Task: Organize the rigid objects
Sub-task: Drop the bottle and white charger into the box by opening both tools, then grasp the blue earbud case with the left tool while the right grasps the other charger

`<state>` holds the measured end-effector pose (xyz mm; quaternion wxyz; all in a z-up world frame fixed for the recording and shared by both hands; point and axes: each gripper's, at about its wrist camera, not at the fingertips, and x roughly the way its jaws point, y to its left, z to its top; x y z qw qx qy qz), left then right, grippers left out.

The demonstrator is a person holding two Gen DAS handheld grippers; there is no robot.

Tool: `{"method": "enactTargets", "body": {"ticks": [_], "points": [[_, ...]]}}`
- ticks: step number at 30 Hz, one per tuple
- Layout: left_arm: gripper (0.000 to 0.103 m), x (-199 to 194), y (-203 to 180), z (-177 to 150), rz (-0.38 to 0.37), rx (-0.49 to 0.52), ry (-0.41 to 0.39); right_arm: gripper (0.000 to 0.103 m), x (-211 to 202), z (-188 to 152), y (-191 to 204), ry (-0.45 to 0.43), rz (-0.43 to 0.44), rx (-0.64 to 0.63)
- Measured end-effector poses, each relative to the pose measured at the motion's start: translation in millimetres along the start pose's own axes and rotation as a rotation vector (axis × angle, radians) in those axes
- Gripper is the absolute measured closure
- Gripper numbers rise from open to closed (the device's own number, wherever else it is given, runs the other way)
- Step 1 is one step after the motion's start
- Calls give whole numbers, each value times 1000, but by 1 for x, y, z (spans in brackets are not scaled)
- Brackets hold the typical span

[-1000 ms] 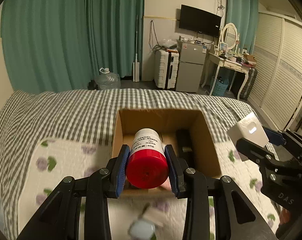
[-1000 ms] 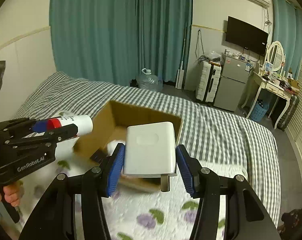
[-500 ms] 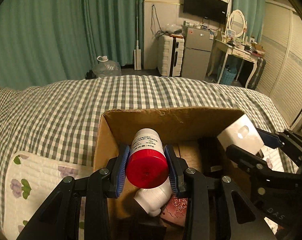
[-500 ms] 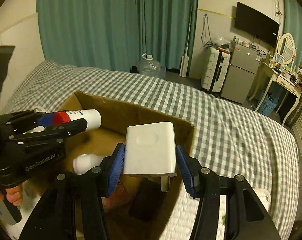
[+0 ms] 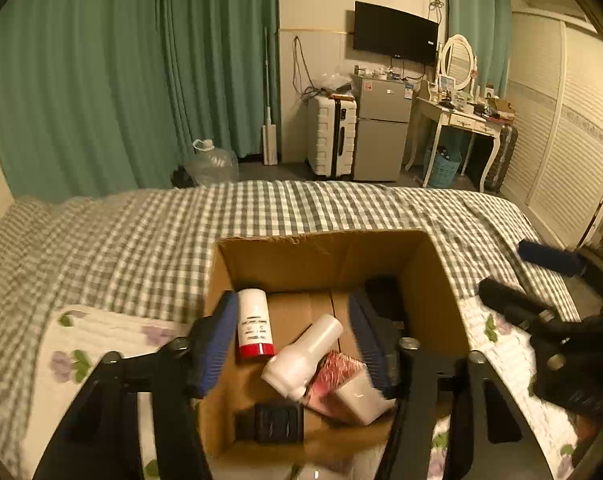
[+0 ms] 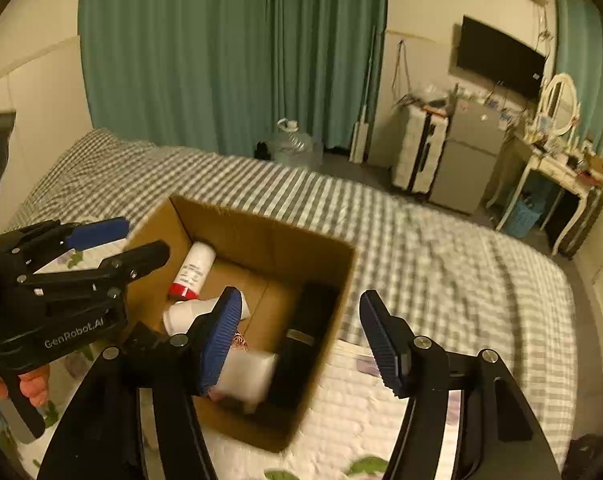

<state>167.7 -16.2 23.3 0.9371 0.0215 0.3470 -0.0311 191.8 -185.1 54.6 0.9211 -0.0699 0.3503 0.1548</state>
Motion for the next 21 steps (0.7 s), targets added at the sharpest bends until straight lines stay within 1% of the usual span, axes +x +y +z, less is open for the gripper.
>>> {"method": "enactTargets", "body": {"ticks": [2,3,4,5,6,7,11,15,17,21], "points": [[37,-22,-1,2,-3,0,-12,32,-28,3,1,-23,-12,-6],[37,-35,-1,2,-1,-2,-21,28,-42,4,3,-32,-15,-11],[34,-46,-1,1,1,-4,-26,22,-55,3,5,-40,-17,-16],[31,-62,-2,0,4,-7,-35,19,-70,3,8,-47,-20,-21],[31,-72,0,0,6,-5,-41,14,-82,2,11,-52,-27,-26],[31,-80,-1,0,10,-3,-47,13,-98,1,14,-63,-34,-30],[28,-122,-1,-7,11,4,-75,11,-141,-7,27,-82,-43,-34],[27,-148,-4,-27,36,46,-93,8,-162,-20,31,-88,-29,1],[27,-152,-2,-39,40,52,-90,8,-165,-30,35,-88,-28,9],[27,-143,6,-68,31,8,-54,8,-156,-59,40,-79,-37,39]]}}
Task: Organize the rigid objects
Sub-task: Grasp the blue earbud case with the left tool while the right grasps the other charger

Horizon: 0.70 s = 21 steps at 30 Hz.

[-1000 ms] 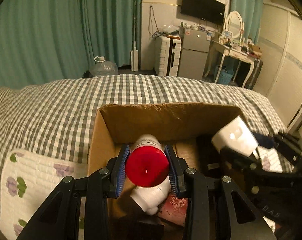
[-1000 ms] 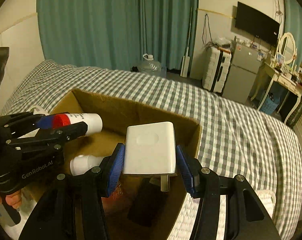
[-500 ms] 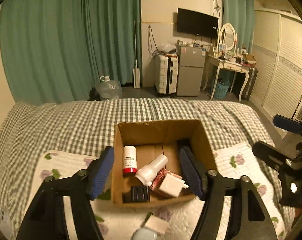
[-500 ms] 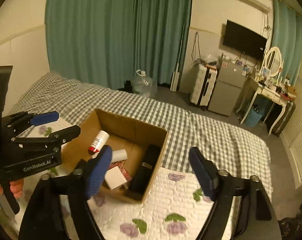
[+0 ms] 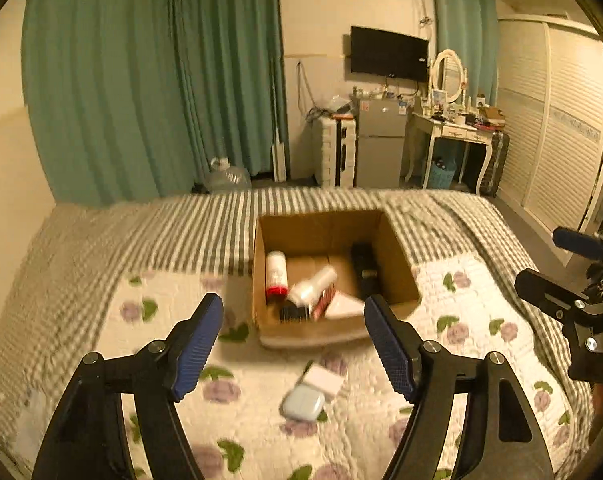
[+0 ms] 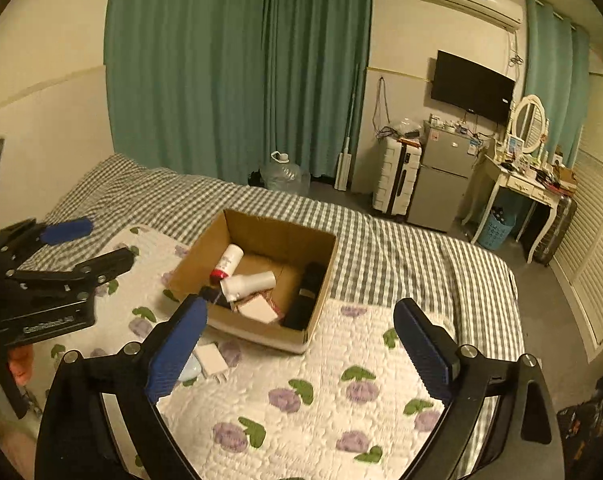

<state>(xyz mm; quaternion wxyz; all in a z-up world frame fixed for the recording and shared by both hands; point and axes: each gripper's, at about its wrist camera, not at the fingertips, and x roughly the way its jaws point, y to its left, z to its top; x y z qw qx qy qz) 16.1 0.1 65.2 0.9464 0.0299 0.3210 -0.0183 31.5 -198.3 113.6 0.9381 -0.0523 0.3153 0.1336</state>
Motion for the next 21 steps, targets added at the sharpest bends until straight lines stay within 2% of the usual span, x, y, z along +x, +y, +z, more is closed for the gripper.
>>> {"method": "enactTargets", "body": {"ticks": [5,7,10,13,17,21], "points": [[27,31,15,-44,10,-100,38,8,36,-35,6,62,13,8],[27,52,19,-61,22,-124,77,8,52,-50,9,81,17,-9],[27,81,20,-79,43,-92,138,8,78,-69,12,108,20,-29],[27,108,17,-97,15,-101,201,8,105,-83,11,146,46,-9],[27,135,3,-117,-7,-37,292,8,133,-98,11,188,52,-21],[27,154,-6,-134,-15,-15,372,8,150,-113,8,239,53,-24]]}}
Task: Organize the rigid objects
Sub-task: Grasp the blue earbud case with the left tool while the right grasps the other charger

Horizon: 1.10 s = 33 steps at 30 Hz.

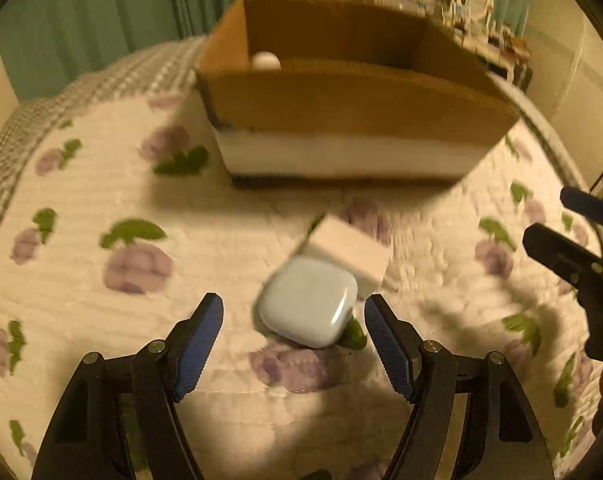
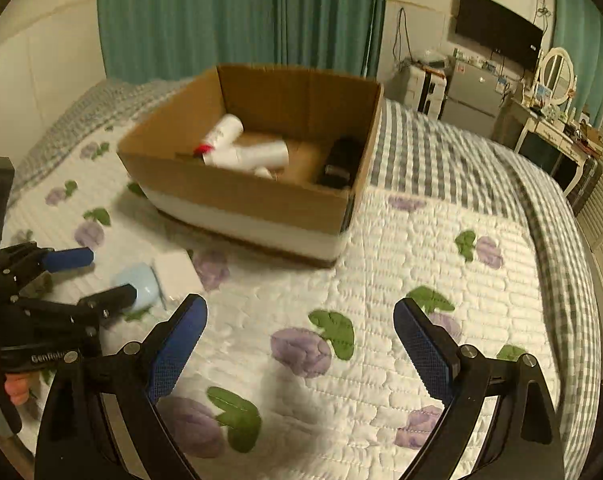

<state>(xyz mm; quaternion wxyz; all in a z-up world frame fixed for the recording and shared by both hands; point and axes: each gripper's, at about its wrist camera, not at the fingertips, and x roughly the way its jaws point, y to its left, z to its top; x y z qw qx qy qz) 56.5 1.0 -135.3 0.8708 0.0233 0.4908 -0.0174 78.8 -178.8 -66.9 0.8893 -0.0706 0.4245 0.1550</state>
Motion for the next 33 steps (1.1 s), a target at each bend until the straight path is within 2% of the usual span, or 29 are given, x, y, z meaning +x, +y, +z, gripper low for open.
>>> {"method": "enactTargets", "body": {"ticks": [4,7,9,13,16,21,24,27,33], "points": [[27,14,-2,0,21,13,23,8,8,-4,-3,26,8,11],[31,16,-4,0,17,31,21,8,7,-5,-2,25,7,11],[48,11,-7,-2,-10,48,13,8,7,-5,-1,27,4,9],[48,2,-7,-4,2,50,3,8,4,-6,4,22,8,3],[48,-14,4,-2,-1,7,-21,8,2,-5,11,11,21,-12],[48,-43,26,11,20,-39,-98,8,10,0,26,25,106,-16],[48,-43,36,15,45,-46,-98,8,20,7,42,38,161,-31],[48,-39,48,21,62,-64,-87,8,38,15,63,68,171,-69],[48,-32,64,25,68,-96,-85,23,80,24,87,137,208,-71]]}}
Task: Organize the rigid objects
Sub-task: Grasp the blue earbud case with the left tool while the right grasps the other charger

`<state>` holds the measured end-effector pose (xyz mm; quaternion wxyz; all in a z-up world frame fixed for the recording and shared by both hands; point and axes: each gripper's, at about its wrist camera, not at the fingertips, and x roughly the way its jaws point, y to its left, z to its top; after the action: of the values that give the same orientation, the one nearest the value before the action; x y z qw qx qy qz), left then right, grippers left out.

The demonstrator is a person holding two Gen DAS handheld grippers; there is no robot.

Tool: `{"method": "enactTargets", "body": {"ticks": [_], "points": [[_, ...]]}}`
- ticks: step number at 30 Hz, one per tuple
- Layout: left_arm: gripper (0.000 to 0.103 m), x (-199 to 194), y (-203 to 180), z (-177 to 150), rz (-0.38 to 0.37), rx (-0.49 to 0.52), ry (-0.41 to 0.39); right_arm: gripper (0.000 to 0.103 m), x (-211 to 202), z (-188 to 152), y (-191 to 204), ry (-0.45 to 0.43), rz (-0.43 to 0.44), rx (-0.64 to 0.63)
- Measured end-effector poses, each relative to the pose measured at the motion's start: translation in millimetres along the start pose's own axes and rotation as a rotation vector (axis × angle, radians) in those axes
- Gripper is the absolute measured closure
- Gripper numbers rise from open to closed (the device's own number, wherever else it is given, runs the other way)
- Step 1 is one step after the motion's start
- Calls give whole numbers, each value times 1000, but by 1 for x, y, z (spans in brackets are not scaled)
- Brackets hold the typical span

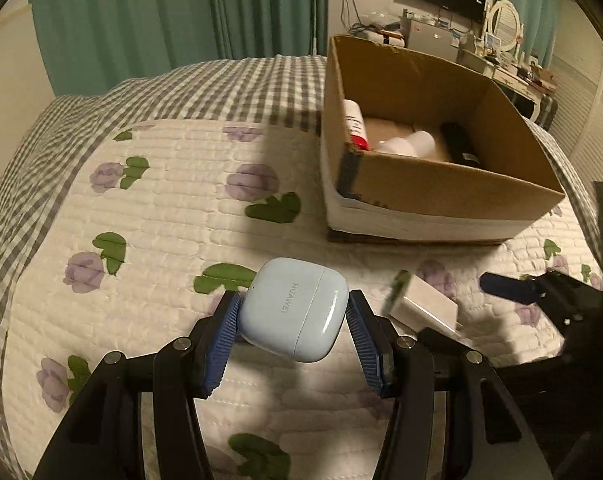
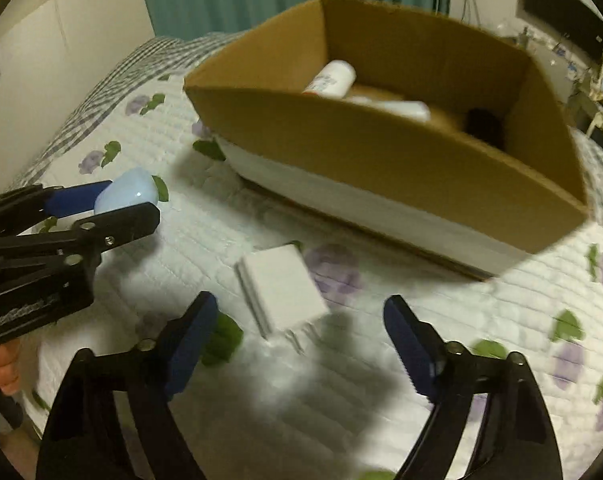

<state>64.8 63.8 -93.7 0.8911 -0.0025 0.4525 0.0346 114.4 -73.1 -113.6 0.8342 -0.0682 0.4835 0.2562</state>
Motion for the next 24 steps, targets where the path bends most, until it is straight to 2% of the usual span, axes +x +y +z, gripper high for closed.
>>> {"method": "enactTargets", "body": {"ticks": [3,11,12,13,19,24], "points": [[48,3,6,0,-12,-18,5,29,15,4,2,19,15,15],[48,9,9,1,-27,-34,18,34,36,9,6,71,-11,8],[48,9,9,0,-27,-31,20,42,36,9,7,69,-14,6],[48,9,8,0,-28,-30,19,47,35,9,8,68,-9,5],[48,3,2,-1,-32,-14,10,58,20,5,14,38,-52,1],[48,-7,-3,-2,-36,-1,-5,60,-5,-2,10,-3,-84,12]]}}
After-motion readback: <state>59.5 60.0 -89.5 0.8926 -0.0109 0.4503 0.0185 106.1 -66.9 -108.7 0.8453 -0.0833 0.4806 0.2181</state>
